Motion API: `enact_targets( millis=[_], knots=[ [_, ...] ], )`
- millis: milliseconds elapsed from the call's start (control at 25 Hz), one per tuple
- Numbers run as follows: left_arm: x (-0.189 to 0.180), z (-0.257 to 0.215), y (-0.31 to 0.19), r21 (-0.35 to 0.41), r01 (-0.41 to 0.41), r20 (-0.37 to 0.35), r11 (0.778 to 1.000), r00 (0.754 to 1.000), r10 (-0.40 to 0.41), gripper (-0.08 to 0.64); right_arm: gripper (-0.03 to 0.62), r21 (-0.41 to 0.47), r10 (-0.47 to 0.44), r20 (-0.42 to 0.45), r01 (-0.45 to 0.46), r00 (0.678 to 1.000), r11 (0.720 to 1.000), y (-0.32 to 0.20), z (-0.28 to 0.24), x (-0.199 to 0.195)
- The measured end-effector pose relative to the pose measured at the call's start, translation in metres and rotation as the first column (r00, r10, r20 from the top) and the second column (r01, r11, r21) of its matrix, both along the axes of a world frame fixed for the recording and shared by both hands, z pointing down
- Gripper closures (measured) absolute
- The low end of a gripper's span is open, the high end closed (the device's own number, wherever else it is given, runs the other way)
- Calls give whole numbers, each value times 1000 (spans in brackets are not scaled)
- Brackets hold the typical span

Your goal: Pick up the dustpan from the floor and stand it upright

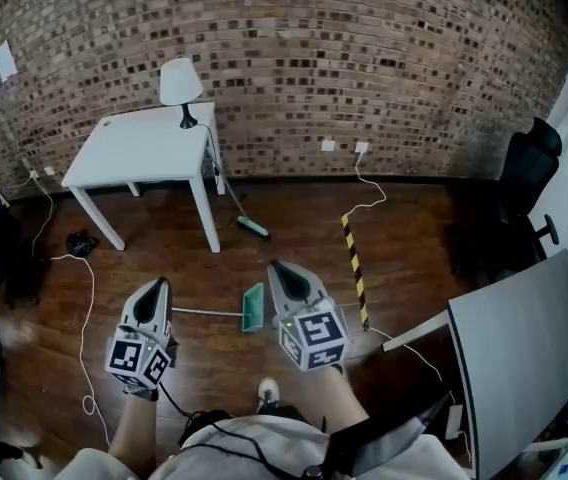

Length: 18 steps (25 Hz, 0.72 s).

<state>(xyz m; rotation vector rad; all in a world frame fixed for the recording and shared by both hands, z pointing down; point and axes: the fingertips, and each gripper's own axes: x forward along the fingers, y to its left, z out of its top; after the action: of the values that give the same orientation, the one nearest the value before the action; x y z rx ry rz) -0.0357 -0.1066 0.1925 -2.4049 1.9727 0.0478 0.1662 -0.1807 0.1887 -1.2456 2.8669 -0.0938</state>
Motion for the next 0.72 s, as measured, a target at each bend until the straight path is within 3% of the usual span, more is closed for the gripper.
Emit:
enact_targets(
  millis=[520,720],
  knots=[
    [-43,9,-35,-52,17,48,999,999,-14,548,591,-16,-24,10,24,1000,1000,-38,-3,-49],
    [-74,21,-40,-83,33,28,996,999,-30,549,591,42,-93,-85,97,992,994,-41,2,-94]
  ],
)
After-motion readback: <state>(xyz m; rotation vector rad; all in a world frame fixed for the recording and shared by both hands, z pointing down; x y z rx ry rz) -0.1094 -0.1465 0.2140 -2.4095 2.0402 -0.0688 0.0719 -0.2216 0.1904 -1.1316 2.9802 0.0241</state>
